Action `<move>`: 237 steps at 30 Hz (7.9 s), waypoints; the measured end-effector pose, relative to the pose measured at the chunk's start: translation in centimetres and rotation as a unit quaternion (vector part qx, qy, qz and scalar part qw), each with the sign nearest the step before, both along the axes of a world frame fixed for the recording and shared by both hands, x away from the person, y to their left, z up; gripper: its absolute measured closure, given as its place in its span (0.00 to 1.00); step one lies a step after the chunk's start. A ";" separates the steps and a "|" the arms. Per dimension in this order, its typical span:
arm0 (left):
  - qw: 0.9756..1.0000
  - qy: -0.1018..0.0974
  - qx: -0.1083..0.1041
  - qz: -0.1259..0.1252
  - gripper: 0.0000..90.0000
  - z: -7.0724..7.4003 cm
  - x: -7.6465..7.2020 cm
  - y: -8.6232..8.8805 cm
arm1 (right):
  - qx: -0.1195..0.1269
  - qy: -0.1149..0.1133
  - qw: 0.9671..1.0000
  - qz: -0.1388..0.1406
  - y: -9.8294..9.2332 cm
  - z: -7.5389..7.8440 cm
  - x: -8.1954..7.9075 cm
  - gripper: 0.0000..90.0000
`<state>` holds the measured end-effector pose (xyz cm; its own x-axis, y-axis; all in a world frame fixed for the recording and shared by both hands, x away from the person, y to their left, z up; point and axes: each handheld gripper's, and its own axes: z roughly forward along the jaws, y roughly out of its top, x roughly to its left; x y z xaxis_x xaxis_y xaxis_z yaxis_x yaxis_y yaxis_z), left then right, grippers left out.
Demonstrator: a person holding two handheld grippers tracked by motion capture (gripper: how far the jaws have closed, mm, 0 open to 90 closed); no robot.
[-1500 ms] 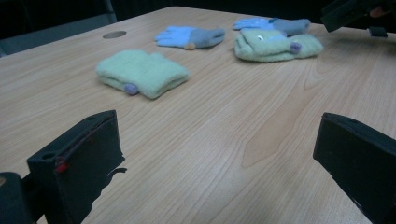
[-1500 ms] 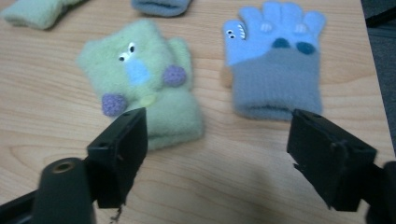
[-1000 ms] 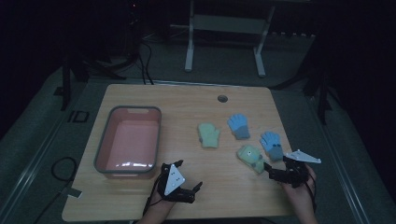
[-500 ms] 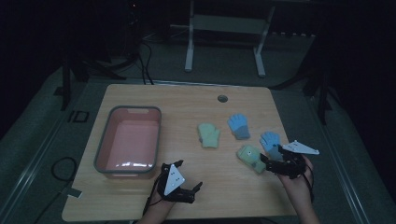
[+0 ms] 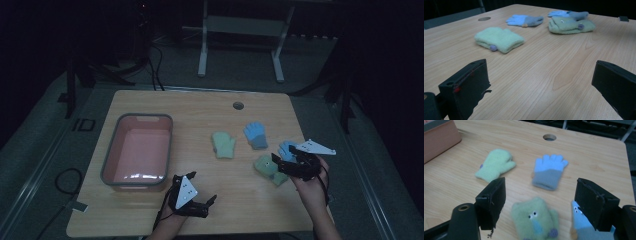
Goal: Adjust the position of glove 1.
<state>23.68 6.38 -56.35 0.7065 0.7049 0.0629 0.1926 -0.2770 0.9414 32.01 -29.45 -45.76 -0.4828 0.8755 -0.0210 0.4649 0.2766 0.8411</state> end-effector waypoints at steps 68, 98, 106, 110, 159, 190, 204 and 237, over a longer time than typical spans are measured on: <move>1.000 0.002 -0.003 -0.005 0.01 0.0 0.0 0.1 | -0.035 0.073 0.988 0.130 14.3 -5.7 11.5 0.67; 1.000 0.001 -0.003 -0.003 0.01 0.0 0.0 0.1 | -0.069 0.097 0.987 0.109 16.3 -8.7 12.1 0.95; 1.000 0.002 -0.002 -0.004 0.01 0.0 0.0 0.1 | -0.054 0.084 0.989 0.111 15.2 -5.9 10.8 0.96; 1.000 0.000 0.000 -0.004 0.01 0.0 0.0 0.1 | -0.047 0.066 0.990 0.116 14.4 -3.7 9.2 0.96; 1.000 -0.003 0.001 -0.004 0.01 0.0 -0.1 0.0 | -0.076 0.087 0.991 0.065 12.8 -8.9 -2.3 0.75; 1.000 0.000 -0.002 -0.001 0.01 0.0 0.0 0.1 | -0.053 0.026 0.989 0.136 1.4 -2.5 -1.0 0.69; 1.000 0.002 -0.006 0.000 0.01 0.0 0.0 0.2 | -0.055 0.050 0.986 0.150 -1.9 -5.5 2.4 0.71; 1.000 -0.001 -0.005 0.002 0.01 0.0 0.0 0.1 | -0.001 0.043 0.999 -0.024 0.9 -4.4 -2.1 0.97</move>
<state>23.63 6.52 -56.35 0.7030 0.7089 0.0575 0.1923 -0.2674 0.9442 29.89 -28.51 -50.14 -0.4400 0.8978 0.0173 0.5490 0.2537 0.7964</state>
